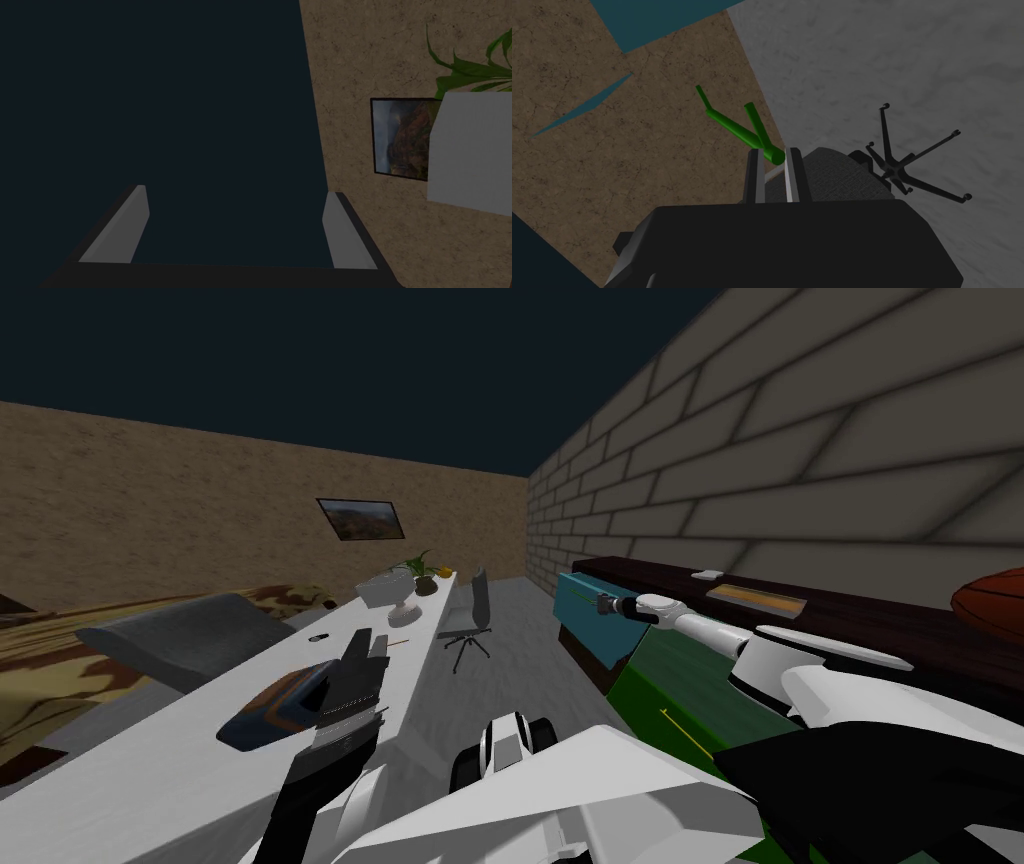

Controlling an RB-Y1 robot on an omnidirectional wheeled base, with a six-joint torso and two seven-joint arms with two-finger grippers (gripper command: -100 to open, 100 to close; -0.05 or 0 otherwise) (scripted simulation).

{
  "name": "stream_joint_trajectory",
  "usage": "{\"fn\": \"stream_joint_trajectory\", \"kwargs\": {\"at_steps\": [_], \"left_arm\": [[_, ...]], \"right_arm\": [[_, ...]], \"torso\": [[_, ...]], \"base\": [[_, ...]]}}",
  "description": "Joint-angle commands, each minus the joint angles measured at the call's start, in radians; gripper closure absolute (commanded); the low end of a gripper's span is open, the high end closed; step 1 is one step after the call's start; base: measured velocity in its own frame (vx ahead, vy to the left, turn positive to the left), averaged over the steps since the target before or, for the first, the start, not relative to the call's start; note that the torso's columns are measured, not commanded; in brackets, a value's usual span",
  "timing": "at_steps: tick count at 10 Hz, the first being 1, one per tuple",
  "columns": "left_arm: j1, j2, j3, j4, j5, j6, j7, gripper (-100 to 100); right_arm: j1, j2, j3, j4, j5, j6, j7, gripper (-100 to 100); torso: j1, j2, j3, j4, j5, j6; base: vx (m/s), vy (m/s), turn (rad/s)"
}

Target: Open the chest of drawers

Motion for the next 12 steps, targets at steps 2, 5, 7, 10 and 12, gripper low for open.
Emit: {"fn": "stream_joint_trajectory", "kwargs": {"at_steps": [2,5,7,10,12], "left_arm": [[0.001,0.0,0.0,0.0,0.0,0.0,0.0,0],[0.001,0.0,0.0,0.0,0.0,0.0,0.0,0],[0.0,0.0,0.0,0.0,0.0,0.0,0.0,0],[0.001,0.0,0.0,0.0,0.0,0.0,0.0,0],[0.001,0.0,0.001,0.0,0.0,0.0,0.0,0]], "right_arm": [[-0.021,-0.02,0.017,0.045,0.004,0.0,-0.045,-100],[-0.032,-0.078,0.033,0.064,0.005,-0.011,-0.105,-100],[-0.038,-0.107,0.041,0.074,0.006,-0.016,-0.136,-100],[-0.046,-0.127,0.049,0.082,0.009,-0.023,-0.156,-100],[-0.044,-0.129,0.05,0.079,0.008,-0.02,-0.161,0]], "torso": [[-0.006,-0.002,-0.002,0.003,0.003,0.007],[-0.001,0.004,0.002,0.005,0.004,0.002],[0.001,0.005,0.003,0.005,0.005,0.003],[0.001,0.002,0.001,0.004,0.005,0.002],[-0.001,0.001,0.0,0.004,0.004,0.002]], "base": [[-0.074,0.05,0.142],[-0.082,-0.006,0.208],[-0.094,0.002,0.15],[-0.047,0.015,0.089],[-0.003,0.001,-0.003]]}}
